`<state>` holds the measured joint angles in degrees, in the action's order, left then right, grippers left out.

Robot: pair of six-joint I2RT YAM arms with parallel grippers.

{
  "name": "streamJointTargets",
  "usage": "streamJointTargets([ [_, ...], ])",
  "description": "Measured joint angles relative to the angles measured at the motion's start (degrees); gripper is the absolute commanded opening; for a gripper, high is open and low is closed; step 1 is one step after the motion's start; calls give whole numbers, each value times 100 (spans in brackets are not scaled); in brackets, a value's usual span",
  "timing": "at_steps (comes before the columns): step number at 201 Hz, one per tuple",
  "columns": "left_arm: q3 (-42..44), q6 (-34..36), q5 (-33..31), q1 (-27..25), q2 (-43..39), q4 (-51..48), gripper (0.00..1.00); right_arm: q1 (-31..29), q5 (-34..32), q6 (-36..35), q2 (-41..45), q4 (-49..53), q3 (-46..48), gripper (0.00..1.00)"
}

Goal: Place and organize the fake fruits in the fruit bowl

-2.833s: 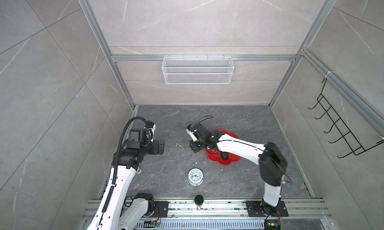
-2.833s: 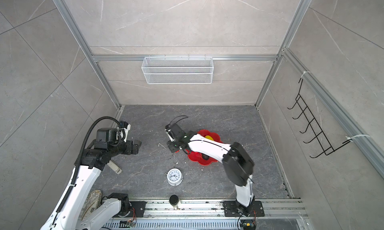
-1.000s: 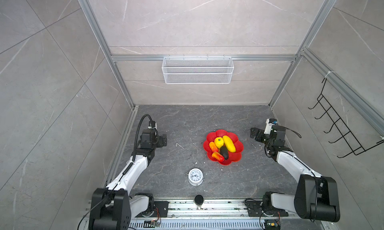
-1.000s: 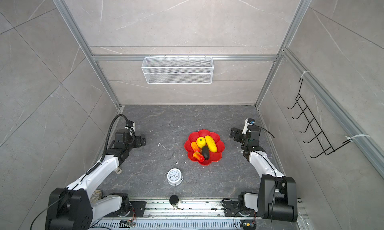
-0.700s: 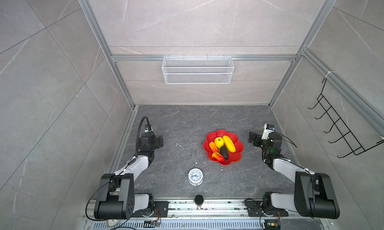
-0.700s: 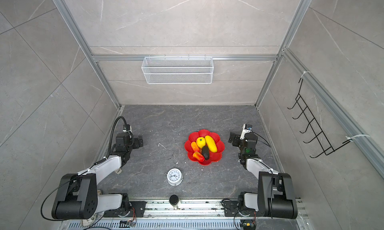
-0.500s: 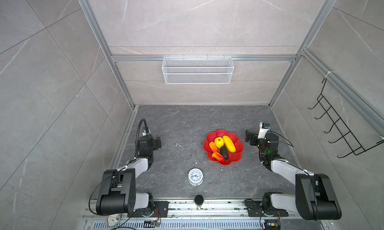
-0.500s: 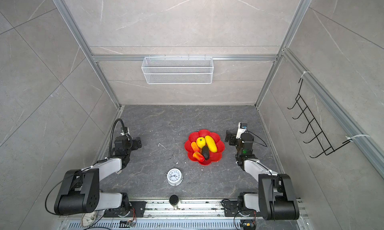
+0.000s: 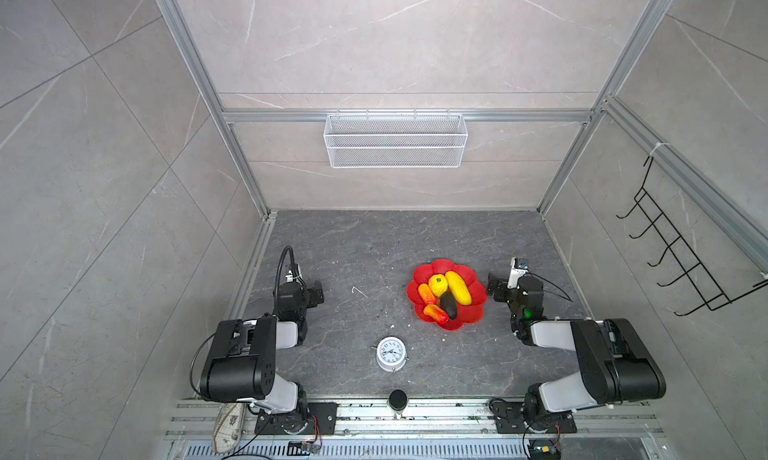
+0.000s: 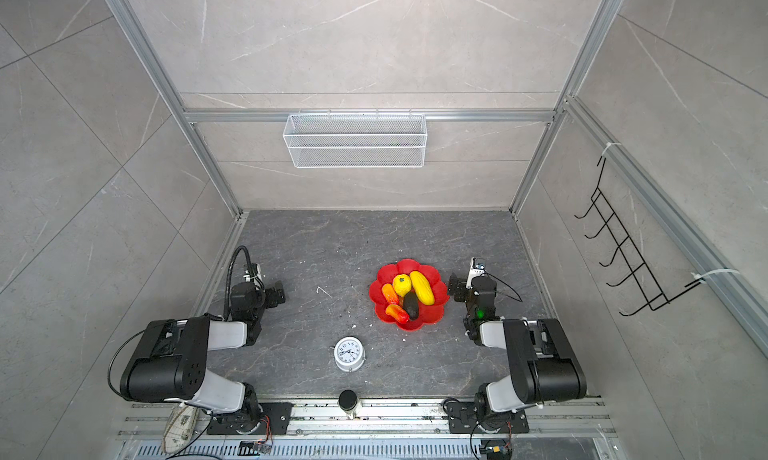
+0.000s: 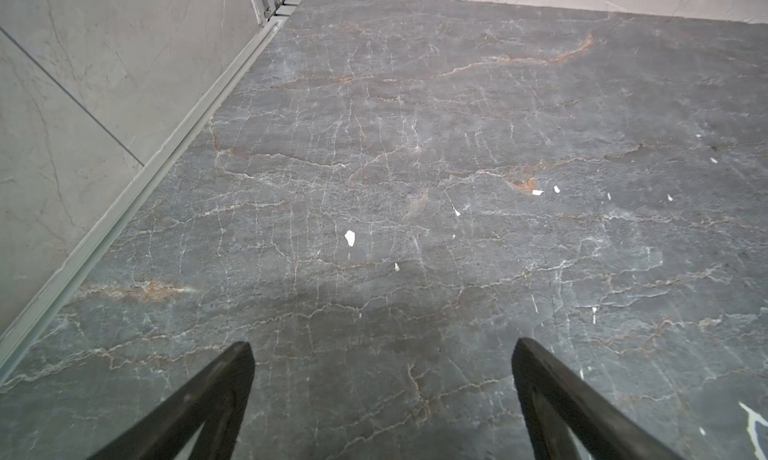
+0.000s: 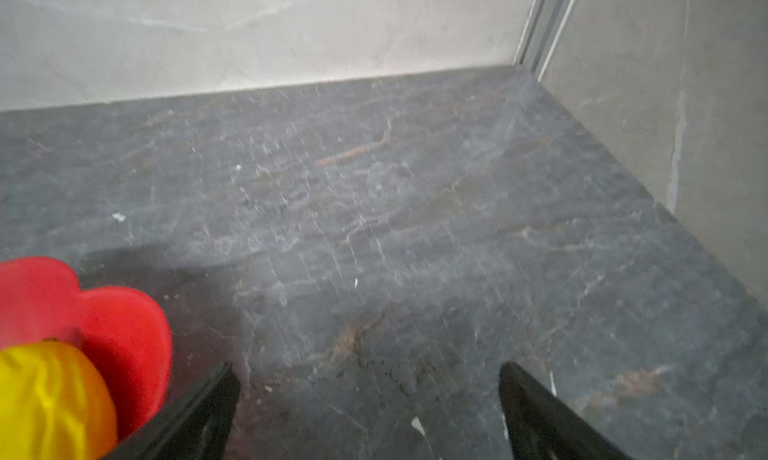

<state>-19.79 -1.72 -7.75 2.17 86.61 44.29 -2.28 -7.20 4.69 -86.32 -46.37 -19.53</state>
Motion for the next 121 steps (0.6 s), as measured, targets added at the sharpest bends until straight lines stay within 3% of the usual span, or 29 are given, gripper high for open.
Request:
streamJointTargets([
  [121,0,-2,87,46,0,81,100,4,-98,2,-26,-455,39,100],
])
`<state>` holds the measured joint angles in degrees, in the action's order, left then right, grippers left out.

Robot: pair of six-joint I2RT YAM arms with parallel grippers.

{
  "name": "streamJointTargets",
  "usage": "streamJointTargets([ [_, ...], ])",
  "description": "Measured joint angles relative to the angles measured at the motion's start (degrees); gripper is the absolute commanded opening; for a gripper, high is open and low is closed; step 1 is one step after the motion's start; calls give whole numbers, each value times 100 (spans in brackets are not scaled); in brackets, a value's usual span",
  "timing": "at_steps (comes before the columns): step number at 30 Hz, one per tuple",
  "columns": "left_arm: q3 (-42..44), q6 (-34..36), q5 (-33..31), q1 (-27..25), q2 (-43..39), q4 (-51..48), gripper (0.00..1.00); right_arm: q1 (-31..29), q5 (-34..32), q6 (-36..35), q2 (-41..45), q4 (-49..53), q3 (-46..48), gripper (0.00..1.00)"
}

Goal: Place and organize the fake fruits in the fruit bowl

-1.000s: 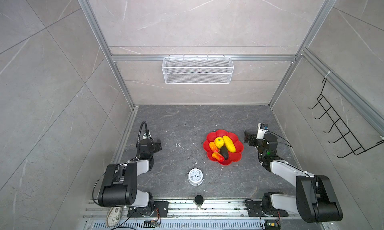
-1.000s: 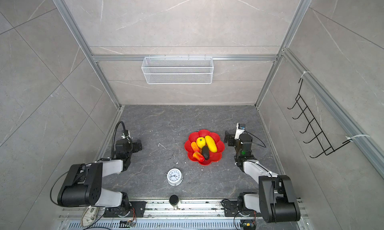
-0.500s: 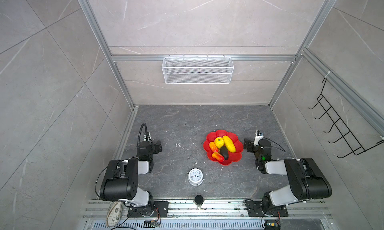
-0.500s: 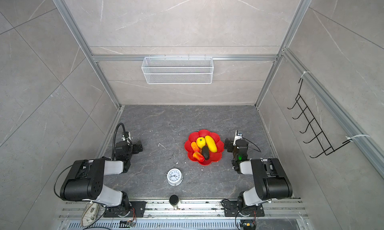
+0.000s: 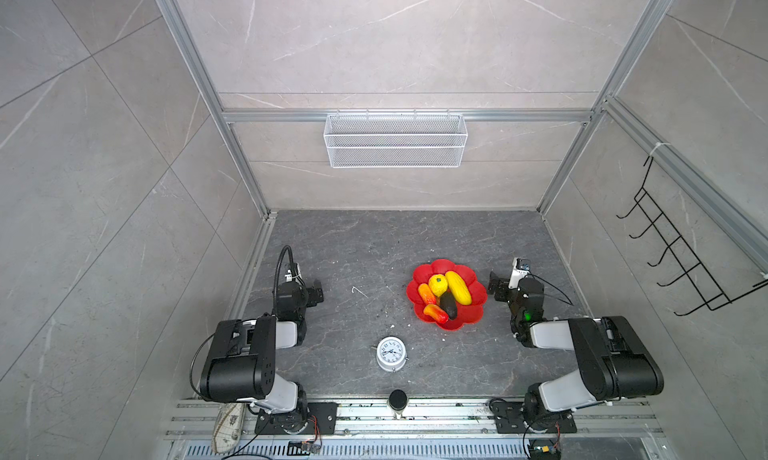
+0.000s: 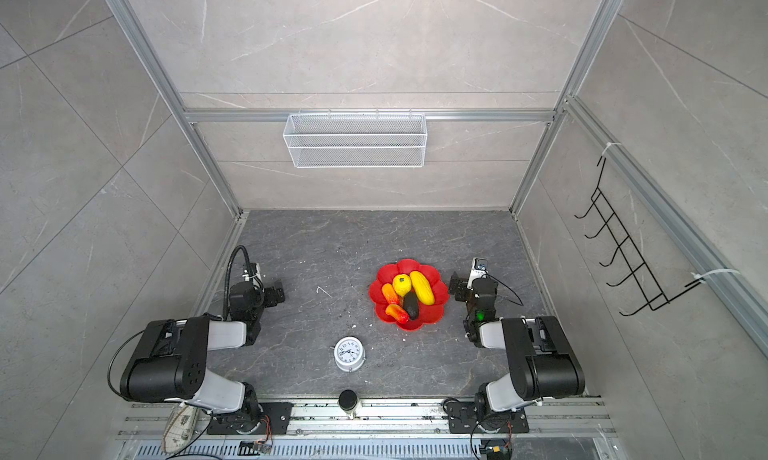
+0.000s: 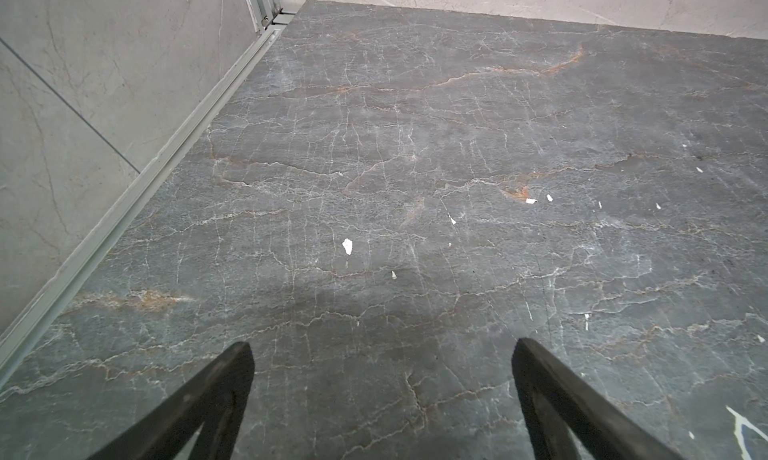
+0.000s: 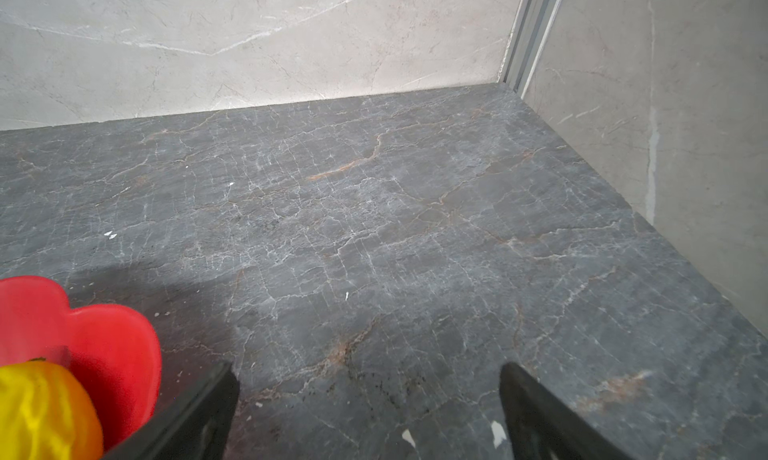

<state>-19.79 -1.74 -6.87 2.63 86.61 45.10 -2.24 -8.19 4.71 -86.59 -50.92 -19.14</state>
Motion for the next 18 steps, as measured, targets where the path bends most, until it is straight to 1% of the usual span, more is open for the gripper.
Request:
streamJointTargets([
  [18,0,2,-2,0,0,4,100,-22,-20,-7,0,-39,0,100],
])
